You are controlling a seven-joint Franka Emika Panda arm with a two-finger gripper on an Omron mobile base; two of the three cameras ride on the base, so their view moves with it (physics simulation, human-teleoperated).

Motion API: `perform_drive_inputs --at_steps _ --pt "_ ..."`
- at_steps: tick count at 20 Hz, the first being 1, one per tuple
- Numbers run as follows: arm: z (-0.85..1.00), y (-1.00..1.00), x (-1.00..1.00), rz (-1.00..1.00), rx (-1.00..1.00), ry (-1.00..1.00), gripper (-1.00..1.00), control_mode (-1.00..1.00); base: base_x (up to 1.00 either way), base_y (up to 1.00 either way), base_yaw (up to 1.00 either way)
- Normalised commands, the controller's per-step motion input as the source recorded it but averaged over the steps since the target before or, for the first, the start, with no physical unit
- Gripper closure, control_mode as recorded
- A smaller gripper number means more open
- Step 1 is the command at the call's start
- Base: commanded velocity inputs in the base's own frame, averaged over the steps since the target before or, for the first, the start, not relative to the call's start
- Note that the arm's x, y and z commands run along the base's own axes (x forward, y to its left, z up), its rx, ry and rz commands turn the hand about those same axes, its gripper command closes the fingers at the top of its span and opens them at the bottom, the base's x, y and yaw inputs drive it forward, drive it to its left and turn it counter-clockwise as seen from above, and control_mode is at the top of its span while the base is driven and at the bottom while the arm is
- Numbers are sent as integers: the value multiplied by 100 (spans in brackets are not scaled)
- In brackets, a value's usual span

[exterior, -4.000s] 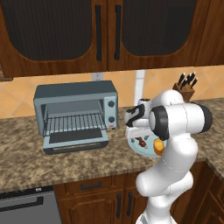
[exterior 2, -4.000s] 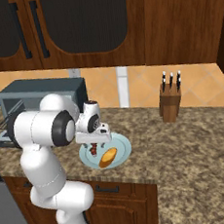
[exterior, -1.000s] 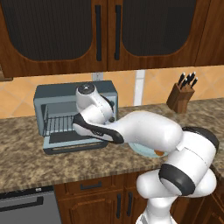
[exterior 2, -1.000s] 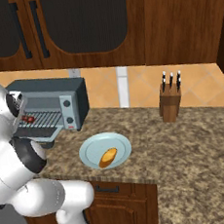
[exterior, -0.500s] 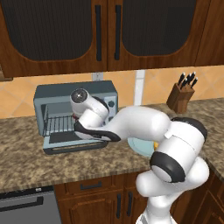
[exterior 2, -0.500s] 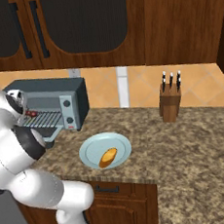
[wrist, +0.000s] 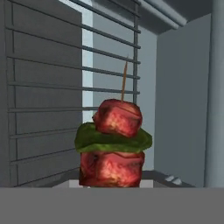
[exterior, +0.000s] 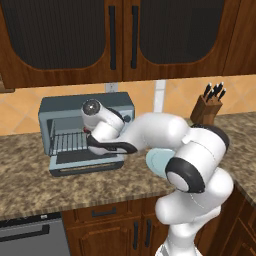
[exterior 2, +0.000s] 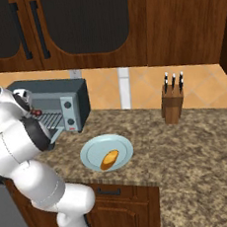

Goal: Pick up the kebab skewer and baguette bread, and place them inside the toaster oven. Close the toaster oven door and start by setting the timer.

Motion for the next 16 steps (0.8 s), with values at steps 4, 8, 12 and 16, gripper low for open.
perform_drive_inputs --at_steps 4,8,12,16 --pt "-30 0 29 0 -1 0 100 -100 0 0 0" --pt "-21 -1 34 0 0 0 100 -100 0 0 0" --pt "2 0 48 0 0 0 100 -100 0 0 0" --pt "10 0 49 0 0 4 100 -100 0 0 0"
